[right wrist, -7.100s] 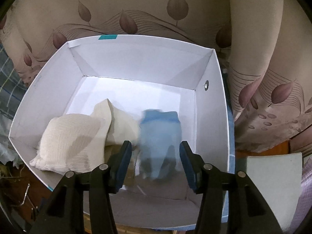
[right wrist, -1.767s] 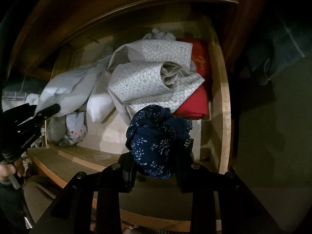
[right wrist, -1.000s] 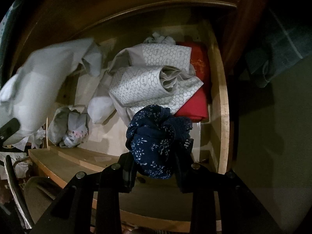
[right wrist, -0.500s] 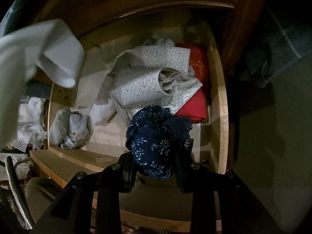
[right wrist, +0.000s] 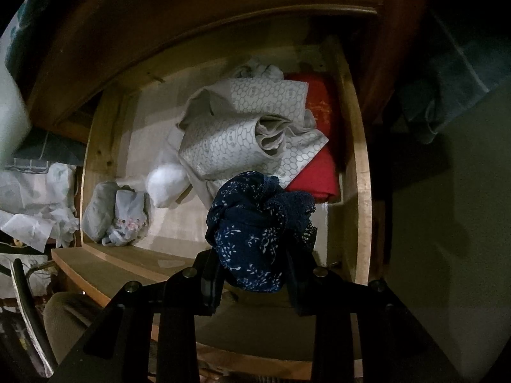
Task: Take underwear out of drawer
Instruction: 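Carry the white underwear into the white box with the left tool while the right tool holds the navy underwear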
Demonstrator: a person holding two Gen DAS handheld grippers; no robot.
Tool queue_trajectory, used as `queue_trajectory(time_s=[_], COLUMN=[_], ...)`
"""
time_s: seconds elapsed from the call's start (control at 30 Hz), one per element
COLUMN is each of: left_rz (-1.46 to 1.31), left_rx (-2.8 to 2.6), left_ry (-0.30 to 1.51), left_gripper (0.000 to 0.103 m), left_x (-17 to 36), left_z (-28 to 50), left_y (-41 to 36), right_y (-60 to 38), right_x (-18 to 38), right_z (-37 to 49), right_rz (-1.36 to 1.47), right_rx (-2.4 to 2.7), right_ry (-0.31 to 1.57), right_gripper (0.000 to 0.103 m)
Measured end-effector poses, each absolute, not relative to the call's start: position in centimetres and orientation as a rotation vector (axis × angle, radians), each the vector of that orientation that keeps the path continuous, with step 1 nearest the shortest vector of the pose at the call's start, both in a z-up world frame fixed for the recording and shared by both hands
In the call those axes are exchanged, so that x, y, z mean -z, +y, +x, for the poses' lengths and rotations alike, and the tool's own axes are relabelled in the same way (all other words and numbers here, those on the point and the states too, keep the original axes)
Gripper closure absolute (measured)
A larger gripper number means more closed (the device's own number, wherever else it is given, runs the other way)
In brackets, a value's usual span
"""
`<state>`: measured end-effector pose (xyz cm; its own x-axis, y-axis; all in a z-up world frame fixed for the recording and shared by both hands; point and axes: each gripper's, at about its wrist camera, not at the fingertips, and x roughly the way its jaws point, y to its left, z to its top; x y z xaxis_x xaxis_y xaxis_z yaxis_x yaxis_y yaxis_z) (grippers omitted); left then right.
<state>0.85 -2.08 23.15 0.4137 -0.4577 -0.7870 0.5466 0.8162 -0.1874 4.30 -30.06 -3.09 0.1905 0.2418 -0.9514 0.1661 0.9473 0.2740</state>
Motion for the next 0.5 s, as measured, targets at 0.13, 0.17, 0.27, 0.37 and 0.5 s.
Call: queue_trajectory(time_s=[0.13,0.17,0.27,0.37,0.5], left_rz=[0.092,0.091,0.097,0.089,0.102], left_rx=[0.628,0.623,0.601,0.566,0.506], left_ry=[0.894,0.877,0.819,0.753,0.680], left_gripper=[0.095,0.095,0.094,0.095,0.094], left_x=[-26.6,-27.6,-30.5,-33.5,-35.8], left_z=[0.7,0.8,1.4,2.7,5.2], left_y=[-1.8,-1.8,-1.9,-2.1,-2.8], right_y=[-30.2,-30.1,-30.1,-30.2,-30.3], right_x=[3.1,3.1,3.0,2.8,2.7], right_z=[4.2,4.2,4.2,4.1,4.0], right_rz=[0.349,0.349,0.350,0.350,0.359], right_rx=[-0.055,-0.054,-0.052,-0.049,-0.047], right_ry=[1.383,1.382,1.377,1.371,1.362], right_gripper=[0.073,0.073,0.073,0.073,0.073])
